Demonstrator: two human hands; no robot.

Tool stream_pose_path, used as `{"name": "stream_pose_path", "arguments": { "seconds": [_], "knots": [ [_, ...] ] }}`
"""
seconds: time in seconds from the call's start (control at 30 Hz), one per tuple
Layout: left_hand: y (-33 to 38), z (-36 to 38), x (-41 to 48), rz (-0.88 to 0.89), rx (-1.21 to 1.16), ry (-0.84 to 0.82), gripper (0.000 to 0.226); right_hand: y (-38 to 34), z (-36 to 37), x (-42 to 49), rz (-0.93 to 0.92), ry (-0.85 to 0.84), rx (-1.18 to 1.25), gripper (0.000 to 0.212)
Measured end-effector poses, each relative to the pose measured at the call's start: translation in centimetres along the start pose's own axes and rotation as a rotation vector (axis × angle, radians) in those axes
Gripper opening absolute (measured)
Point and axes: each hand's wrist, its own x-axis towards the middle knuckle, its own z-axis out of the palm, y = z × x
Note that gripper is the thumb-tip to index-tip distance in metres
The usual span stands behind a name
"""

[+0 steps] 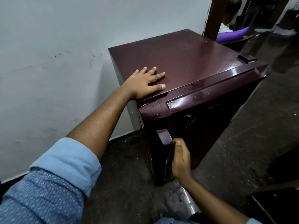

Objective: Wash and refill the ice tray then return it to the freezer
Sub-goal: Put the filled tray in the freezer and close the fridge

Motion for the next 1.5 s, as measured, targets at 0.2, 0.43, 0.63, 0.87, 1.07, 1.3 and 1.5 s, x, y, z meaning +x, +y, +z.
{"name": "stream_pose_path", "arguments": {
  "seconds": [0.2,0.43,0.63,0.87,1.07,1.3,1.5],
  "knots": [
    [-0.2,0.3,0.2,-0.024,-0.001,0.004,0.071,0.5,2.5,0.7,0.093,-0.002,0.226,0.074],
    [-0.2,0.5,0.1,-0.027,0.003,0.042,0.071,0.9,4.1,1.8,0.137,0.094,0.252,0.079],
    [0.2,0.4,-0.1,-0.050,0.020,0.056,0.073,0.7,4.2,2.4,0.074,0.060,0.272,0.080],
    [0.7,0.1,-0.6,-0.040,0.031,0.041,0.070,0.7,3.8,2.4,0.070,0.049,0.223,0.083],
    [0.7,0.2,-0.7,-0.036,0.036,0.027,0.069,-0.2,2.4,1.8,0.066,-0.023,0.145,0.073],
    [0.9,-0.4,-1.0,-0.061,-0.008,-0.020,0.064,-1.4,-0.6,1.3,0.085,-0.077,-0.080,0.082],
    [2.3,-2.3,-1.9,-0.107,-0.254,-0.124,0.083,-3.0,-3.3,1.6,0.060,-0.027,-0.152,0.060]
  ]
}}
